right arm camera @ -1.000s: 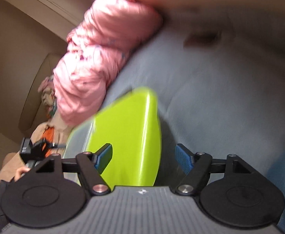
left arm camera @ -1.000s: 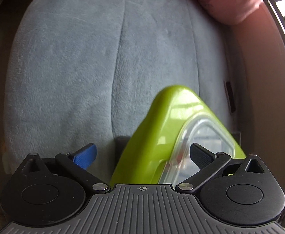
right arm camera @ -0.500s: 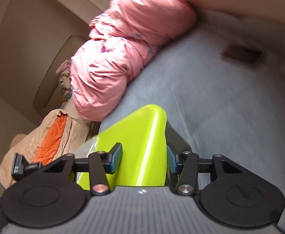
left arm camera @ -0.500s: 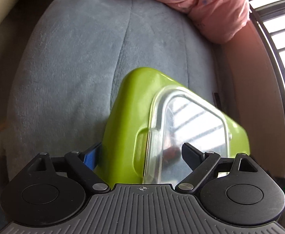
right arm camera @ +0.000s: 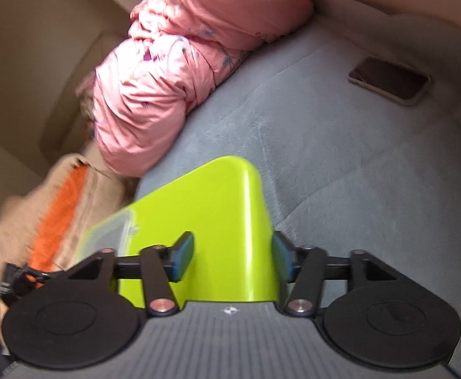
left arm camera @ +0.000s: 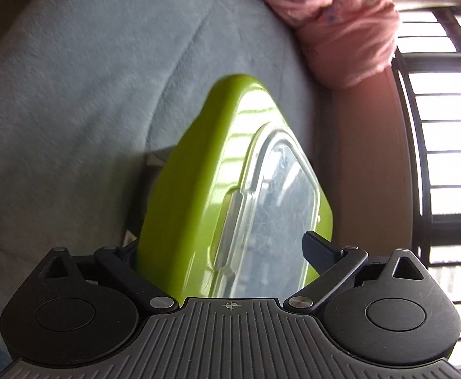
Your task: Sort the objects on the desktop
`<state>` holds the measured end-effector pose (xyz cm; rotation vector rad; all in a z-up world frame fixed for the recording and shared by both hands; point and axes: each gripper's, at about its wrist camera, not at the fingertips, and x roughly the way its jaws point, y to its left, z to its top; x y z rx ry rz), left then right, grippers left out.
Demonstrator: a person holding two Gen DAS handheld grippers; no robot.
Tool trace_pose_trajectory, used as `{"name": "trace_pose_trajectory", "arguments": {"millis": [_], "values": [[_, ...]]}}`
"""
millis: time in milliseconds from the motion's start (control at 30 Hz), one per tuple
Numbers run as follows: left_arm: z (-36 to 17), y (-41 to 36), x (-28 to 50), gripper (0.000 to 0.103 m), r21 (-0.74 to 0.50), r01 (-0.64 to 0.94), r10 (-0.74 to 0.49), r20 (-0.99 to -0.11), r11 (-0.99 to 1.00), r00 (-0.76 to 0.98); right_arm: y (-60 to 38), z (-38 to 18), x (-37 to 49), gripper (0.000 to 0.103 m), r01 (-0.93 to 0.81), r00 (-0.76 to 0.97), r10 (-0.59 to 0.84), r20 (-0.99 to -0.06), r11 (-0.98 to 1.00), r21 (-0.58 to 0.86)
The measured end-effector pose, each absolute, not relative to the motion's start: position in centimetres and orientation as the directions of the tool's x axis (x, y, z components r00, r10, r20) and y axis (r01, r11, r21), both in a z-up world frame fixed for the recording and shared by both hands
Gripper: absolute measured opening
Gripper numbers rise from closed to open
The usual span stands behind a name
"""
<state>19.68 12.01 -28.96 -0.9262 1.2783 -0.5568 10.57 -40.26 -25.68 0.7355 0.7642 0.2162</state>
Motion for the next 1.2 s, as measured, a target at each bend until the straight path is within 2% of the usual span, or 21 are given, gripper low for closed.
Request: {"name": "trace_pose_trajectory", "arguments": {"millis": [100,167,267,400,500,600,700,767,800,967,1100,1200], "values": [[-30.4,11.8,20.8,0.102,-0.879,-0.120,-0.856,-0.477,0.462,0.201,-41.3,-25.9,10.3,0.067,0.068,0.708,0.470,-0.526,0.697,0.714],[-31.0,12.7,21.4,0.103,-0.917,-0.136,-0.888,-0.397,0.375,0.232,-42.1,-26.4,10.7,0.077,0.045,0.702,0.513,-0.494,0.660,0.750],[-31.6,13.6,22.4,0.103,-0.948,-0.135,-0.925,-0.311,0.287,0.216,-43.1,-27.5,11.6,0.084,0.002,0.663,0.603,-0.445,0.592,0.806],[-32.0,12.1,23.7,0.103,-0.915,-0.080,-0.916,-0.399,0.395,0.045,-45.0,-29.7,12.4,0.085,-0.069,0.615,0.720,-0.322,0.456,0.887],[-32.4,11.4,24.3,0.103,-0.927,-0.078,-0.927,-0.372,0.368,0.044,-46.8,-31.4,13.0,0.083,-0.071,0.613,0.757,-0.224,0.336,0.939],[-32.3,11.2,25.2,0.103,-0.960,-0.067,-0.958,-0.277,0.272,0.073,-47.5,-32.7,13.2,0.083,-0.019,0.609,0.746,-0.268,0.352,0.936],[-32.3,10.0,25.3,0.103,-0.961,-0.038,-0.962,-0.274,0.273,0.014,-46.4,-32.8,12.9,0.082,-0.060,0.547,0.801,-0.243,0.328,0.943],[-32.9,9.2,25.2,0.103,-0.960,-0.055,-0.961,-0.276,0.276,-0.004,-45.3,-32.2,13.0,0.089,-0.103,0.513,0.827,-0.230,0.326,0.940],[-33.2,8.9,25.1,0.103,-0.961,-0.063,-0.963,-0.271,0.271,-0.005,-44.9,-32.2,13.3,0.089,-0.109,0.502,0.834,-0.230,0.324,0.940],[-33.8,10.0,25.5,0.103,-0.980,-0.082,-0.980,-0.189,0.183,0.062,-44.1,-32.6,15.2,0.086,-0.099,0.476,0.847,-0.236,0.318,0.943],[-34.3,12.1,26.3,0.103,-0.978,-0.095,-0.975,-0.198,0.188,0.103,-43.0,-32.3,16.3,0.083,-0.123,0.460,0.868,-0.187,0.271,0.955],[-34.1,13.5,26.8,0.103,-0.983,-0.094,-0.973,-0.170,0.156,0.154,-41.6,-31.8,17.2,0.083,-0.136,0.443,0.880,-0.170,0.253,0.958]]}}
